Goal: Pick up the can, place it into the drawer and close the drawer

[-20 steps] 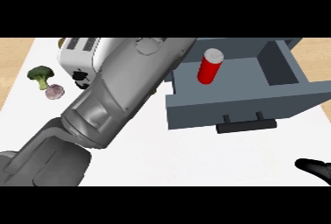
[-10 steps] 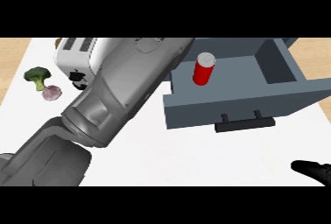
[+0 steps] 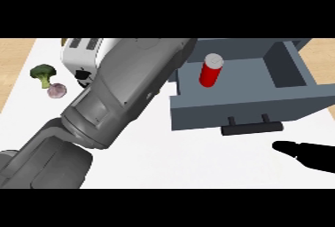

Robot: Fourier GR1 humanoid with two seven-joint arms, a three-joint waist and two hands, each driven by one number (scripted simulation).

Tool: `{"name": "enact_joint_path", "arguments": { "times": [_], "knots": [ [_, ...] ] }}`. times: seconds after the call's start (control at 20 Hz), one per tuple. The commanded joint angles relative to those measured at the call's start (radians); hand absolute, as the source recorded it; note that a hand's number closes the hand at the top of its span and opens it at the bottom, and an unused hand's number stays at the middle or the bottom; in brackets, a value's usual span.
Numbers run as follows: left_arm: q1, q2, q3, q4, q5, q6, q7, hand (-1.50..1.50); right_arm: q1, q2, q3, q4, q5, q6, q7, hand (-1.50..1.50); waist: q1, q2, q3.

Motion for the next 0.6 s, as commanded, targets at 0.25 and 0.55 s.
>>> {"name": "enact_joint_path", "arguments": {
  "times": [0.25, 0.55],
  "knots": [
    [-0.015, 0.000, -0.008, 0.035, 0.009, 0.000, -0.028, -1.50, -0.106, -0.025, 0.185, 0.209, 0.316, -0.049, -0.073, -1.50, 0.040, -0.010, -0.001],
    [0.015, 0.012, -0.005, 0.040, -0.010, -0.060, -0.056, -1.50, -0.190, -0.026, 0.232, 0.479, 0.491, -0.148, -0.163, -1.50, 0.073, -0.013, -0.001]
  ]
}}
